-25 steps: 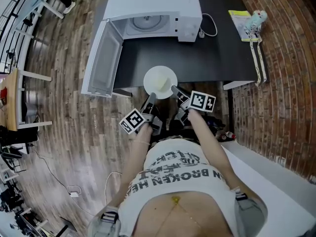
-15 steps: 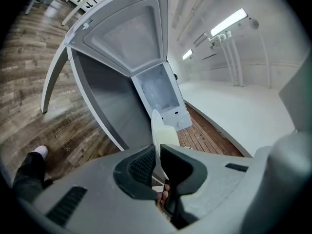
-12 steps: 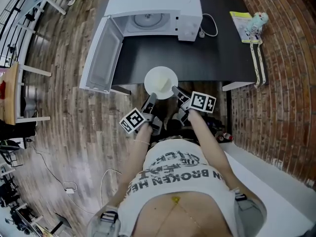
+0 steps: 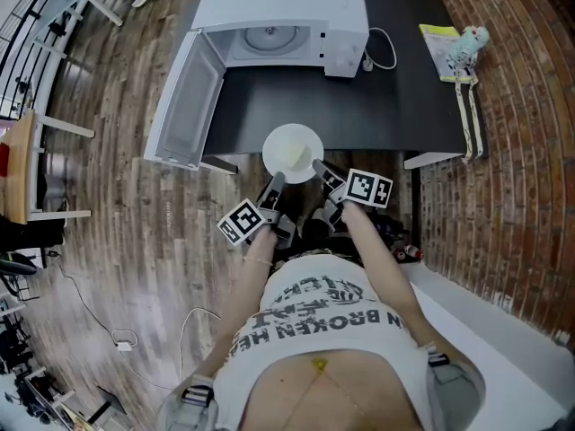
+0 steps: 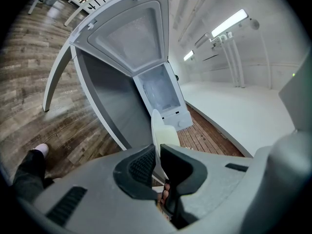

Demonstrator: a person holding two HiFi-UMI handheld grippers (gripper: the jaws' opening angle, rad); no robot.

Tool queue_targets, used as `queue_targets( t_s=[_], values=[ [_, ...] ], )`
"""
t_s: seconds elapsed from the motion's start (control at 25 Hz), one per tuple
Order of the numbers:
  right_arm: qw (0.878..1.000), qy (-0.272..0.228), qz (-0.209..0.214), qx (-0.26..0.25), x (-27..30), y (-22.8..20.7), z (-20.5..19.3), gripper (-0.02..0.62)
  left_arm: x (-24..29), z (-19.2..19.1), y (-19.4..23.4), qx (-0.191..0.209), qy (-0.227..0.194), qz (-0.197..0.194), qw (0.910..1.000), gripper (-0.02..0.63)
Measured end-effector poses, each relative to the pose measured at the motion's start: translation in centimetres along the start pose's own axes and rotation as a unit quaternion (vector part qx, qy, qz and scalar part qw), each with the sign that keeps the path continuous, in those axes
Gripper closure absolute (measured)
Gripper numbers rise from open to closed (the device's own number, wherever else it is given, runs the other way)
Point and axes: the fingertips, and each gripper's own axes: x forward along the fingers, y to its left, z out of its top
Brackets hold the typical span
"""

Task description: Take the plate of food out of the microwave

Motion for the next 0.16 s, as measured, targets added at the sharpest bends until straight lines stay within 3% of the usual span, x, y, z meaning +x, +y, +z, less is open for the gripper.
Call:
queue_targets(
  t_s=[0.16],
  values=[
    [1.0,0.001,0.002,-0.003,0.26,0.16,0.21,0.548,0.05,0.22,-0.03,0.001,-0.003,0.0,1.0,0.574]
  ],
)
